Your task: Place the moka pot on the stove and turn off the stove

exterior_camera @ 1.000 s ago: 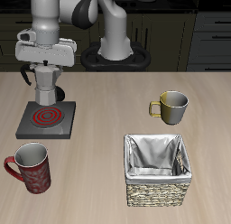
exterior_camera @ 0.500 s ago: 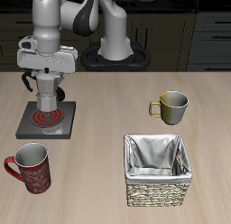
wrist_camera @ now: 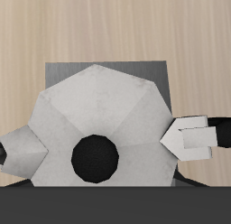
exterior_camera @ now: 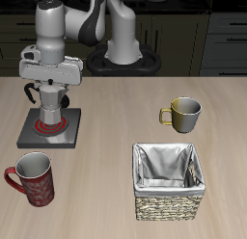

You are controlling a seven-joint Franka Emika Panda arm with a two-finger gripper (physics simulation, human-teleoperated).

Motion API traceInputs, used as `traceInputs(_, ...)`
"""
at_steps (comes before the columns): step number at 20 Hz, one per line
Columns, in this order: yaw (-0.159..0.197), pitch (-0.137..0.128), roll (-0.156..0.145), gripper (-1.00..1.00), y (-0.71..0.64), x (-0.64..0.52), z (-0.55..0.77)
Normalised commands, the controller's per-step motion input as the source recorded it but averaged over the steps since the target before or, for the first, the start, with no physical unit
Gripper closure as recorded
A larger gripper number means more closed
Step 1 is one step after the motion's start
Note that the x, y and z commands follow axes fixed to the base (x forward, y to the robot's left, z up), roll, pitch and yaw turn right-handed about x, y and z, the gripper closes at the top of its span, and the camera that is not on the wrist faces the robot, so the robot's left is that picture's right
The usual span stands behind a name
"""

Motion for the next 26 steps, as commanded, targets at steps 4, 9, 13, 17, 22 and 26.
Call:
traceInputs(4,-0.007,0.015,-0.019,1.0,-0.08,-0.01,-0.13)
traceInputs(9,0.016,0.025,-0.03,1.0,0.0,0.06,-0.22)
traceInputs(13,-0.001,0.02,-0.025,-1.0,0.04,0.02,-0.13)
traceInputs(17,0.02,-0.005,0.009,-1.0,0.09,-0.01,-0.01)
traceInputs(22,0.009,-0.013,0.008,-1.0,0.11,-0.06,0.11)
traceInputs(26,0.011,-0.024,-0.021,-1.0,0.07,-0.19,0.22)
